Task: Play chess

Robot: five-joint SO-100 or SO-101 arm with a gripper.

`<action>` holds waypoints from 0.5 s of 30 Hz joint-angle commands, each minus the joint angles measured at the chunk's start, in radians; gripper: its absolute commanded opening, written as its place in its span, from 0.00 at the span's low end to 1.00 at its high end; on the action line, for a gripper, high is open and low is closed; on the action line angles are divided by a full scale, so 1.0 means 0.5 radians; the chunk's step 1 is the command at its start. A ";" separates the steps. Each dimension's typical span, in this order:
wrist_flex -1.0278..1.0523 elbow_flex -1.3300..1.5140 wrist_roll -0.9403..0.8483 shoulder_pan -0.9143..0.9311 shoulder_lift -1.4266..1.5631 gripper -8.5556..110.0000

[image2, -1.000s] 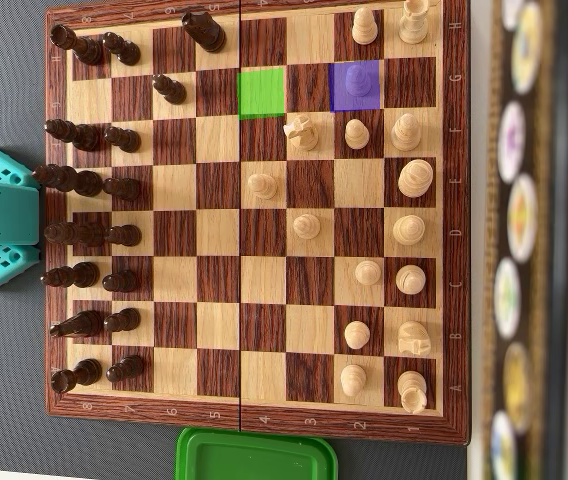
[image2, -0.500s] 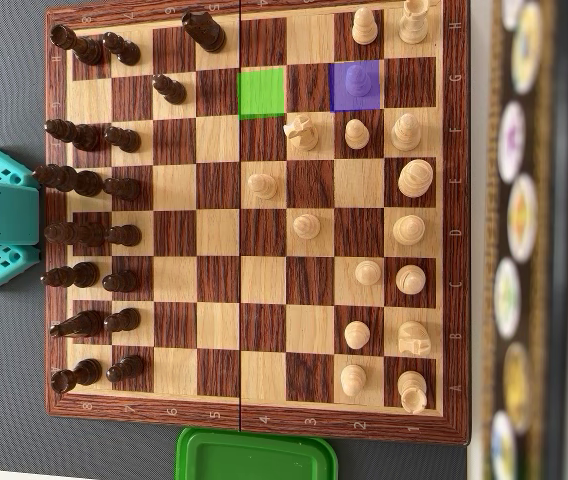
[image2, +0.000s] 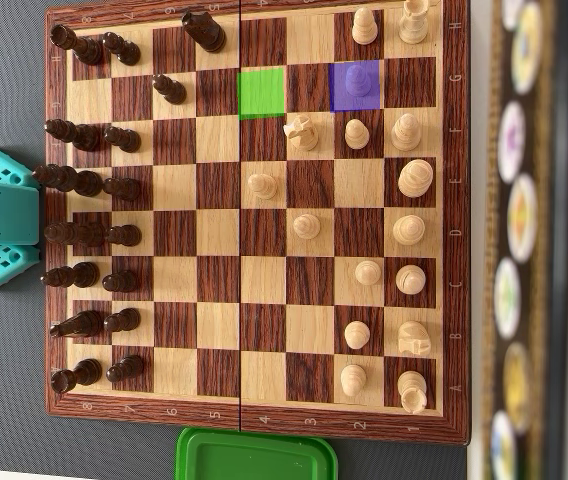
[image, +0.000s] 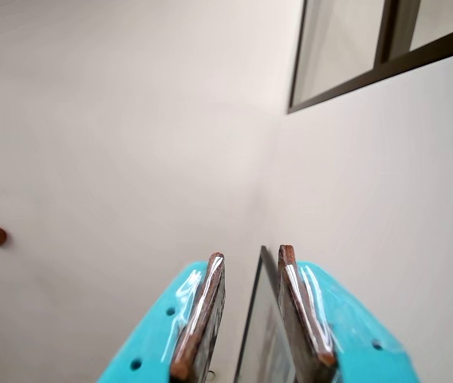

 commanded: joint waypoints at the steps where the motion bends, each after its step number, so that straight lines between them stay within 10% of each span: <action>1: -0.003 0.040 0.015 0.000 -0.003 0.17; 15: -0.003 0.040 0.015 -0.003 -0.003 0.17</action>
